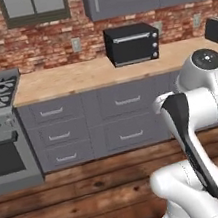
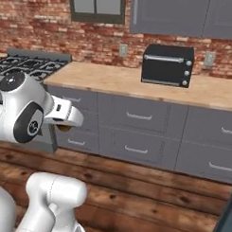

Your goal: Take the mango, orange, and kiwi from the freezer and place them in the bowl on the counter.

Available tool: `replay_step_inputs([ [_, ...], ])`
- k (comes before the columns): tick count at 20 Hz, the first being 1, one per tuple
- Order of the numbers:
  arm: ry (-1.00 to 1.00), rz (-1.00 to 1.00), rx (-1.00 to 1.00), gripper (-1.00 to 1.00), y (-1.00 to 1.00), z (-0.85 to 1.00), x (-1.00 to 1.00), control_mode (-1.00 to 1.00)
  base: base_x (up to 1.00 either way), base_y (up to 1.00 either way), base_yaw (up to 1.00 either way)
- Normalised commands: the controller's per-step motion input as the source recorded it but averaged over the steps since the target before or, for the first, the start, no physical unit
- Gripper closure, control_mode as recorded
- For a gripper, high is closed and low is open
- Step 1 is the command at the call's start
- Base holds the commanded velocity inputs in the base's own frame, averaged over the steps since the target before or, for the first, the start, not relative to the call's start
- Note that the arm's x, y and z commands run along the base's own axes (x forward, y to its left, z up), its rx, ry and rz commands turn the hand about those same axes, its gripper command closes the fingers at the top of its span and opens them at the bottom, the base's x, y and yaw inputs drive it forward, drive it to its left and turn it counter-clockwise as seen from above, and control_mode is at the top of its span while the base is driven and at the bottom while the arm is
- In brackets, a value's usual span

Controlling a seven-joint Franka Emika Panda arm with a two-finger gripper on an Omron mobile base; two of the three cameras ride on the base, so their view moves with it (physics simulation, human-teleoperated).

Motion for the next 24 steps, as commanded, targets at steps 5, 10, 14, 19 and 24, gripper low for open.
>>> replay_step_inputs([
  [5, 0.0, 0.0, 0.0, 1.0, 0.0, 0.0, 0.0, 1.0, 1.0, 0.81, 0.0],
  [10, 0.0, 0.0, 0.0, 1.0, 0.0, 0.0, 0.0, 1.0, 0.96, 0.66, 0.3],
  [14, 0.0, 0.0, 0.0, 1.0, 0.0, 0.0, 0.0, 1.0, 1.0, 0.02, 0.56],
  [19, 0.0, 0.0, 0.0, 1.0, 0.0, 0.0, 0.0, 1.0, 1.0, -0.52, 0.4],
  [24, 0.0, 0.0, 0.0, 1.0, 0.0, 0.0, 0.0, 1.0, 0.96, 0.0, 0.71],
])
